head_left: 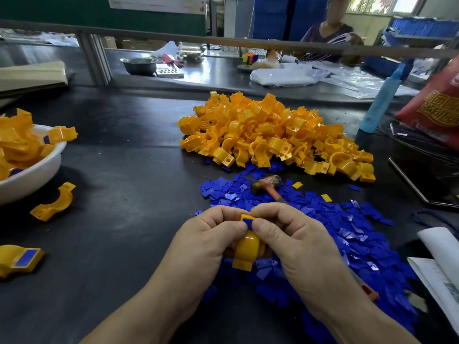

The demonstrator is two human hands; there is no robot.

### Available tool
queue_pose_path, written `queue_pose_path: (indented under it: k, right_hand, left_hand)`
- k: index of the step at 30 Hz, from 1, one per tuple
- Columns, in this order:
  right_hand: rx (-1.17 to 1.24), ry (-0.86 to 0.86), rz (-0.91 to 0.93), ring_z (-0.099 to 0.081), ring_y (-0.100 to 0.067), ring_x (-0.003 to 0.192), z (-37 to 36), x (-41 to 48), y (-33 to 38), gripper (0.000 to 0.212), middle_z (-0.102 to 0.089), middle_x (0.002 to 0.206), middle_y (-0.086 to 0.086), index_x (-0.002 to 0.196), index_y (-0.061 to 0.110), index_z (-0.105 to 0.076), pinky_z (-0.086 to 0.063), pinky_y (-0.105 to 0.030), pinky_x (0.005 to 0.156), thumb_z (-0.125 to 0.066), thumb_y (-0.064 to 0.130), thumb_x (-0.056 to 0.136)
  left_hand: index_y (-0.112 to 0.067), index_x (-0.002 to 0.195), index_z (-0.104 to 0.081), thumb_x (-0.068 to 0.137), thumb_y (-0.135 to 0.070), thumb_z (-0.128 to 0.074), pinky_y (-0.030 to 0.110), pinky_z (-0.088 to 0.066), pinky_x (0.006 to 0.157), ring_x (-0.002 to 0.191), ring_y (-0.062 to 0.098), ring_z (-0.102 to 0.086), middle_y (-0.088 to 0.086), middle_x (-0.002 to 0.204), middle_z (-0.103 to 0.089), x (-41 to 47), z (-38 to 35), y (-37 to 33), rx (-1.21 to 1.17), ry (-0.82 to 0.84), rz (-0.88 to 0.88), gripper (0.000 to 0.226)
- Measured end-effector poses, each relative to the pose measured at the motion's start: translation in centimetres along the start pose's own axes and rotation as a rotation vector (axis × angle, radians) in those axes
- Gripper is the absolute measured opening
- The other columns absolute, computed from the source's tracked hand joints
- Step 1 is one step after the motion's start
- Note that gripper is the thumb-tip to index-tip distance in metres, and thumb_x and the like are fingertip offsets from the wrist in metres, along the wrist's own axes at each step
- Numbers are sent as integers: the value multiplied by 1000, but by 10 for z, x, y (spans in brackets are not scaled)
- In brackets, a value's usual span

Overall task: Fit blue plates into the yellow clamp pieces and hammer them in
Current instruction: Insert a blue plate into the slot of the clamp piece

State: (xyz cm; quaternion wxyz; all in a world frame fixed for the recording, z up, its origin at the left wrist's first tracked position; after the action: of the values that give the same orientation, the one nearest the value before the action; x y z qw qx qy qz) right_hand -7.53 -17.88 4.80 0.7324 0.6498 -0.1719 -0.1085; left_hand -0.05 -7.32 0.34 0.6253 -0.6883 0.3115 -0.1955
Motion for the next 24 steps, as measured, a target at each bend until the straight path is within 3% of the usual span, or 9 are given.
queue_pose_path:
  k: [4,7,12,19,21,24]
  right_hand:
    - [-113,-45,72,-66,-2,84,0,-3,7,22,-68,90,20,91,50,-65,-53,-13,66,-57,43,72]
    - [-216,-81,92,-64,3,85,2,-5,11,21,-66,91,27,92,52,-62,-51,-9,66,-64,35,79]
    - [-263,-104,62,-65,0,83,4,-5,9,26,-65,90,24,91,51,-61,-57,-22,69,-65,26,84]
    - [-356,-120,112,-62,1,83,3,-7,13,15,-64,90,23,93,47,-61,-54,-18,66,-60,34,85]
    - [-539,-112,185,-57,5,88,2,-6,19,11,-59,95,26,96,48,-56,-51,-15,63,-51,45,86]
    - [-940,-218,327,-53,1,91,20,-5,31,35,-53,104,22,117,41,-53,-47,-18,72,-44,54,85]
  left_hand:
    - [-30,93,-76,93,-21,-61,30,-57,64,80,21,-74,6,86,-77,-1,0,0,25,-12,-6,17]
    - [-31,92,-76,94,-21,-60,27,-56,62,77,19,-74,5,84,-77,-2,0,-2,32,-15,2,19]
    - [-35,95,-76,93,-24,-61,28,-55,70,80,15,-73,1,88,-77,-1,0,-1,103,-19,10,19]
    - [-31,95,-76,92,-27,-62,35,-58,70,79,20,-73,5,87,-76,0,2,-1,101,-37,21,15]
    - [-29,95,-76,94,-20,-61,32,-56,62,75,21,-74,8,85,-77,0,6,-7,68,-54,3,18]
    - [-31,91,-75,95,-19,-61,28,-55,53,64,11,-71,1,78,-77,3,44,-18,146,-273,-3,18]
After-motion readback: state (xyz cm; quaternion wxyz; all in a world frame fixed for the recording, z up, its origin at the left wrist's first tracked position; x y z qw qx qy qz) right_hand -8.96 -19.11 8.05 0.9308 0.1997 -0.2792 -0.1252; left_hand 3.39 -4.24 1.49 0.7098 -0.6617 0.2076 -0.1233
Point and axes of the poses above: each hand's wrist, its own x-axis towards the middle knuckle, its own z-axis out of the back of the hand, y = z × x, the point moved 9 cm from there along x, towards the middle knuckle
